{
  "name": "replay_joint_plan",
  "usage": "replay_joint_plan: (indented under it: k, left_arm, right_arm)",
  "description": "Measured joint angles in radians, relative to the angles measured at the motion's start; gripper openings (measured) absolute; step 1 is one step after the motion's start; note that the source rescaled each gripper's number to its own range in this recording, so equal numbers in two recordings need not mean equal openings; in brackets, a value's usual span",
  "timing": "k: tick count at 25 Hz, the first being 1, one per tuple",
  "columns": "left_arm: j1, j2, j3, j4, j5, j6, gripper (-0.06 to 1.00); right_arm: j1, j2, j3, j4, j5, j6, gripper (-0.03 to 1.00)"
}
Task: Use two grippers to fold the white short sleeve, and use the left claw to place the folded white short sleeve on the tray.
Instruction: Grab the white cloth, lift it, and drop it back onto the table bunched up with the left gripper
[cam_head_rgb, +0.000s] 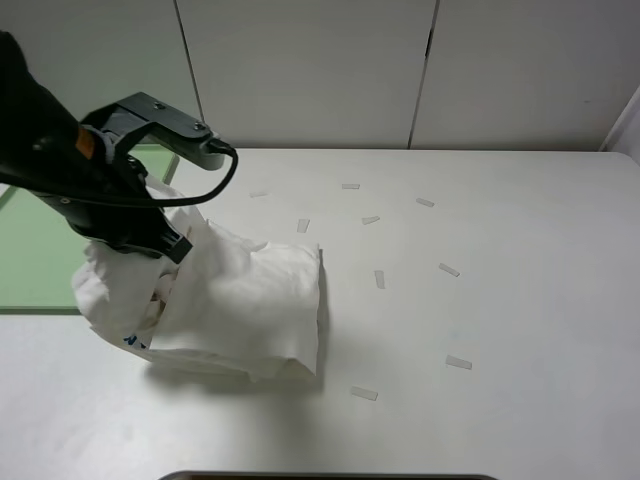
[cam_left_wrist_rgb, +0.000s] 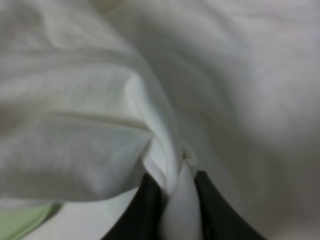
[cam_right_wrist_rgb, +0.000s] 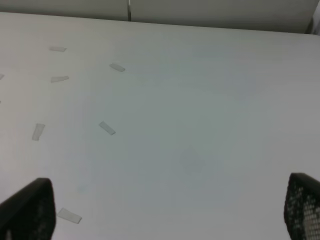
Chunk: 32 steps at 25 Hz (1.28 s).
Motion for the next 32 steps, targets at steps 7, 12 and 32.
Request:
replay_joint_plan:
  k: [7,12,32]
  left_arm:
    - [-0.074,0.128,-0.088,-0.137,-0.045,0.089,0.11]
    - [-0.208,0.273,-0.217,-0.153,-0.061,0.099,0.11]
    - [-0.395,0.558,-0.333,-0.174,-0.249,0.099,0.11]
  right_arm:
    - [0.000,0.000,0.000,0.000,0.000,0.000,1.00]
    - [0.000,0.000,0.000,0.000,0.000,0.000,1.00]
    - [0.000,0.000,0.000,0.000,0.000,0.000,1.00]
